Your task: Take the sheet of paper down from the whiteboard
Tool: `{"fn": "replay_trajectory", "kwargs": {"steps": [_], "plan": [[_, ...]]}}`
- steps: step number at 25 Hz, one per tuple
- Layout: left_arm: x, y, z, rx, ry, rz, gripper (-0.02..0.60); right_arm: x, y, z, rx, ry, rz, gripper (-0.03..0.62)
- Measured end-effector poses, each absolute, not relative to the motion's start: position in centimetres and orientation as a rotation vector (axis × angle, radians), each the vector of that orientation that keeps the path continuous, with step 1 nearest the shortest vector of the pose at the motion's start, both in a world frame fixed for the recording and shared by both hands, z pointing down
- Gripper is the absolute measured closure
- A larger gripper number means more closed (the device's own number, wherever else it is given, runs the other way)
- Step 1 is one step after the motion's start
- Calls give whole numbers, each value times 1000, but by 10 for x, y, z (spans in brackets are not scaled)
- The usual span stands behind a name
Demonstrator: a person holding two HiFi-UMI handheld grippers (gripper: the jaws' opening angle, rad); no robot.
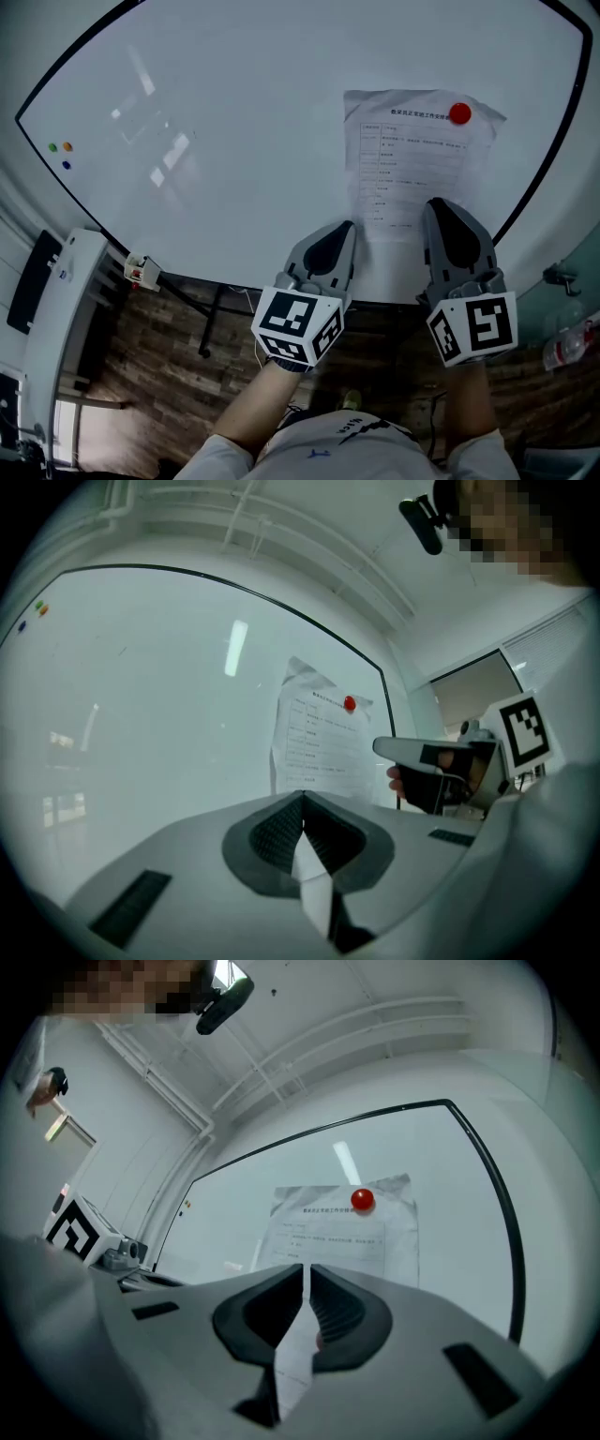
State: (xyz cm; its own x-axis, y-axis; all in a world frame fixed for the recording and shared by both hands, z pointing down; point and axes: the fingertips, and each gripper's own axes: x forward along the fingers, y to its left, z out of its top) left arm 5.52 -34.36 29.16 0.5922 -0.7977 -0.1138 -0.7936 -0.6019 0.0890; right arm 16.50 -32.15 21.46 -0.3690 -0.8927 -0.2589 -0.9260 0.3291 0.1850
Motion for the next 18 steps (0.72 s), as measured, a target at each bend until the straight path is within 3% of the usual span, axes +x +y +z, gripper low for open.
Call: {"fn": "replay_trajectory", "kwargs": {"steps": [7,11,18], "plan": [[49,-362,300,2755,-1410,-166,567,182,-343,164,-1793,2410,722,514],[55,-370,299,2787,-1371,-143,474,189,-348,140,-1860,2332,822,493],[62,-385,297,2827,-1307,-112,469,191,-353,127,-1943,2284,909,473]]}}
